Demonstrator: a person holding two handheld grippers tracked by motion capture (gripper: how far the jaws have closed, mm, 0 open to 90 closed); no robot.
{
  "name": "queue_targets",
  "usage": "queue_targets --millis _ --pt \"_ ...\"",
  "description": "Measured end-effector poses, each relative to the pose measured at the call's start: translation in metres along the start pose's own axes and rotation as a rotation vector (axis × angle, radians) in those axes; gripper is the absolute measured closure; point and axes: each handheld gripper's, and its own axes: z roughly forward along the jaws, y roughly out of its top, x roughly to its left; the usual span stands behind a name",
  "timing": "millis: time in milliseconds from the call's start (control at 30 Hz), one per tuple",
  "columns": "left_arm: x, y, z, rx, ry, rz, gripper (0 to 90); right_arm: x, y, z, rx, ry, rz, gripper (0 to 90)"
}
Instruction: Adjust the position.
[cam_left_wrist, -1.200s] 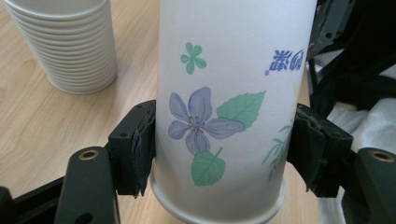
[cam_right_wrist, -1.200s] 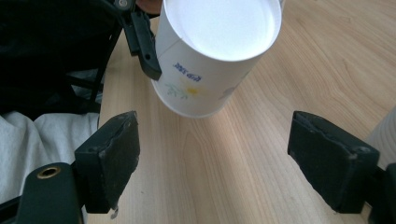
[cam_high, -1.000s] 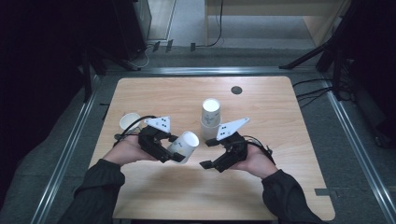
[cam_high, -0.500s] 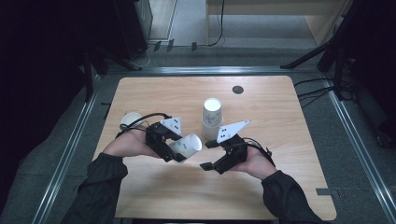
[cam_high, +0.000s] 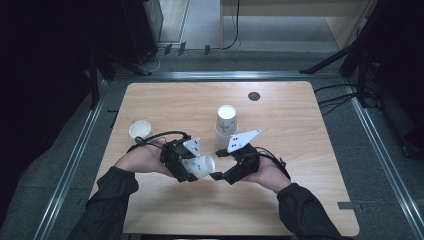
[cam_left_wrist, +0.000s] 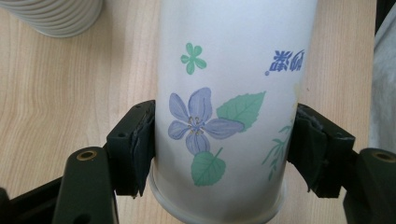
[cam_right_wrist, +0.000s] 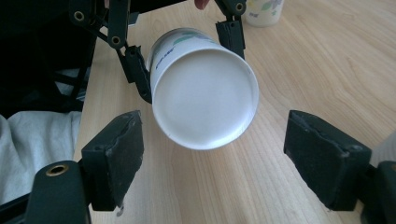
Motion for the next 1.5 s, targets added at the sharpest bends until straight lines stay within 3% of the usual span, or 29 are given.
queue_targets --millis 100,267,500,633,767,1033,1167,1233,1300,1500 --pt "-0.002 0.0 0.002 0.024 0.0 0.026 29.8 -0.002 0.001 0.004 -0.013 0.012 0.006 20.8" --pt "-0.003 0.001 0.004 0.041 0.004 0.036 29.8 0.001 0.004 0.013 -0.011 0.026 -0.008 20.9" --pt "-0.007 0.004 0.0 -0.008 -0.015 0.039 29.6 0.006 0.007 0.02 0.012 0.044 -0.042 24.2" --pt "-0.007 0.006 -0.001 -0.014 -0.023 0.04 29.5 0.009 0.008 0.023 0.026 0.047 -0.052 25.7" --pt "-0.007 0.005 -0.001 -0.019 -0.023 0.036 29.6 0.01 0.008 0.023 0.034 0.059 -0.07 33.1" --pt "-0.007 0.005 -0.003 -0.032 -0.021 0.04 29.5 0.01 0.01 0.021 0.036 0.055 -0.073 34.2" --pt "-0.005 0.004 -0.003 -0.04 -0.03 0.033 27.9 0.01 0.011 0.02 0.036 0.059 -0.069 34.1" --pt "-0.004 0.004 -0.003 -0.047 -0.052 0.002 22.0 0.011 0.011 0.019 0.035 0.058 -0.068 34.1" --pt "-0.002 0.004 -0.003 -0.056 -0.045 -0.009 17.6 0.01 0.012 0.016 0.025 0.051 -0.075 34.1" --pt "0.004 -0.002 -0.008 -0.131 -0.04 -0.036 15.6 0.006 0.012 0.006 0.008 0.038 -0.063 34.1"
